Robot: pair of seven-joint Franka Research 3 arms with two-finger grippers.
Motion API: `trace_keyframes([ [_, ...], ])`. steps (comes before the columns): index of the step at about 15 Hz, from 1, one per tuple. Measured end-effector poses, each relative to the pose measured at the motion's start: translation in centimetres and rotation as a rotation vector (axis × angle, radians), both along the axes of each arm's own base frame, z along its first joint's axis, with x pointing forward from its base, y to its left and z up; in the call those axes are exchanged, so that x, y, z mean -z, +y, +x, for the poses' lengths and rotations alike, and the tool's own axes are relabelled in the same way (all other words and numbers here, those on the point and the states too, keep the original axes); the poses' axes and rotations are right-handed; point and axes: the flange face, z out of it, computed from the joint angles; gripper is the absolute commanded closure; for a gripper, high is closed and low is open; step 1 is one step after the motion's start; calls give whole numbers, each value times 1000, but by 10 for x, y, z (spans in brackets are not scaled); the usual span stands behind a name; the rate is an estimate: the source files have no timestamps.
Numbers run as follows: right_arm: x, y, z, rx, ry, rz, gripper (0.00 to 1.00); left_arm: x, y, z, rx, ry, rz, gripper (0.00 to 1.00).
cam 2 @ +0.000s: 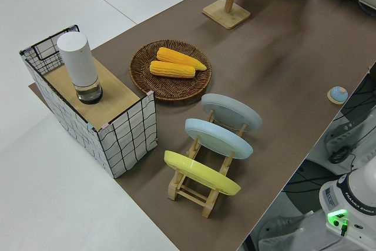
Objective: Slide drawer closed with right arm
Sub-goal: 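Move the right gripper up to the open drawer's front edge, then push the drawer front away from the robot with the right gripper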
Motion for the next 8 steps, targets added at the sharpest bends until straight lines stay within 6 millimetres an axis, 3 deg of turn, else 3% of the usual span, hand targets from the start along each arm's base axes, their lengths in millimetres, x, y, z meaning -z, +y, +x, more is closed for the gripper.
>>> trace_keyframes([
  [8, 26, -7, 22, 83, -40, 3, 1000, 0, 0, 0, 0, 0, 0, 5],
])
